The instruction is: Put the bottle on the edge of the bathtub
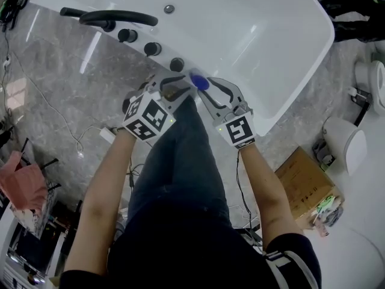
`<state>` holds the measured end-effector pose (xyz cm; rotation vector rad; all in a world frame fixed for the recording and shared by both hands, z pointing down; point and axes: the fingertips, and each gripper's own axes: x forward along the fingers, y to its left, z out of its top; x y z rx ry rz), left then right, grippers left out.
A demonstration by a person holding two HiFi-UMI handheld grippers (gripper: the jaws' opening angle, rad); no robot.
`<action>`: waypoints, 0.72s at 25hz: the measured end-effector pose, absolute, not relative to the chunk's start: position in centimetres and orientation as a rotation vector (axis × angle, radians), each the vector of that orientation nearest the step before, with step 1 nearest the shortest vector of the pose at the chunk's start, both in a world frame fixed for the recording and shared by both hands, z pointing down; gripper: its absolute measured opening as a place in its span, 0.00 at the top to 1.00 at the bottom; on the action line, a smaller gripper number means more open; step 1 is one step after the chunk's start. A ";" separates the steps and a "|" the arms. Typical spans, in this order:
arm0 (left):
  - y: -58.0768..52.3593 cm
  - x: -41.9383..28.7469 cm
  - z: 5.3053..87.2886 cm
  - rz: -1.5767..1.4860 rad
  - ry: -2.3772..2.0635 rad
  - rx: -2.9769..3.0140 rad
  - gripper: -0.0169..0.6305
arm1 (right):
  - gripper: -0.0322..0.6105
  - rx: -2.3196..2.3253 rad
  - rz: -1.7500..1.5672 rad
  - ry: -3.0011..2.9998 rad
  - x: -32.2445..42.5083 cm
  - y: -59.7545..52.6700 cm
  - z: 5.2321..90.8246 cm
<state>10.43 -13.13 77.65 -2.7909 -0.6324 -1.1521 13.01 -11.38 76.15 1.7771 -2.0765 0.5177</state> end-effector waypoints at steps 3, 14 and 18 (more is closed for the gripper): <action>-13.8 9.8 75.8 -1.103 -0.554 -2.804 0.79 | 0.72 1.831 0.520 -2.066 13.2 -11.0 74.0; -17.0 6.5 62.9 -0.723 -0.143 -2.953 0.97 | 0.92 1.998 0.347 -2.080 12.3 -13.1 61.6; -19.2 4.2 56.7 -0.560 0.064 -2.978 0.97 | 0.93 1.994 0.262 -2.119 11.4 -15.4 56.6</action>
